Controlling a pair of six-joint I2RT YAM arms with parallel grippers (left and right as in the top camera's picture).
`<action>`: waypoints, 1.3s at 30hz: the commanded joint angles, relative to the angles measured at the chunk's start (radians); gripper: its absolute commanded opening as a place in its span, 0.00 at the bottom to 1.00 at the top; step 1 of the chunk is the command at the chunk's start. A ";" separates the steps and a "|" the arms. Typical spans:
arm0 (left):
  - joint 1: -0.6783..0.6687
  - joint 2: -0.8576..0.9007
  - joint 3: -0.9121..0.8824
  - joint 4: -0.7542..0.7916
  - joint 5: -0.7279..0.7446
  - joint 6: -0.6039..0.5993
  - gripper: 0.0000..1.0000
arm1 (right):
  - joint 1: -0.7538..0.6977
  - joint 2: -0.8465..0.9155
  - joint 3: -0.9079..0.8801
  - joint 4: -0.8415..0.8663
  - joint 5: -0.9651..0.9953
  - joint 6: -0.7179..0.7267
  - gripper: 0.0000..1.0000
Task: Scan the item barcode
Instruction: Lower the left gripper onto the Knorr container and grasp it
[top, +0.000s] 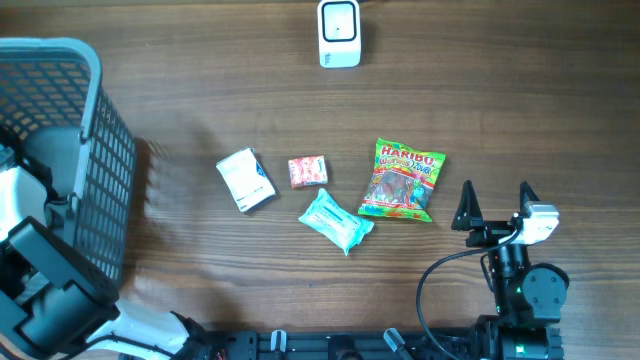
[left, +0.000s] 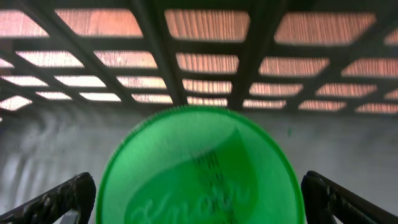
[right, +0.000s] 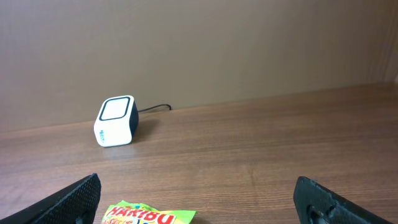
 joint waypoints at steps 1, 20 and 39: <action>0.015 0.046 -0.006 0.023 -0.028 0.015 1.00 | 0.003 -0.006 -0.001 0.003 -0.008 -0.011 1.00; 0.041 0.105 -0.002 0.097 -0.023 0.113 0.65 | 0.003 -0.006 -0.001 0.003 -0.008 -0.010 1.00; -0.139 -0.563 0.055 -0.017 0.326 0.053 0.70 | 0.003 -0.006 -0.001 0.003 -0.008 -0.011 1.00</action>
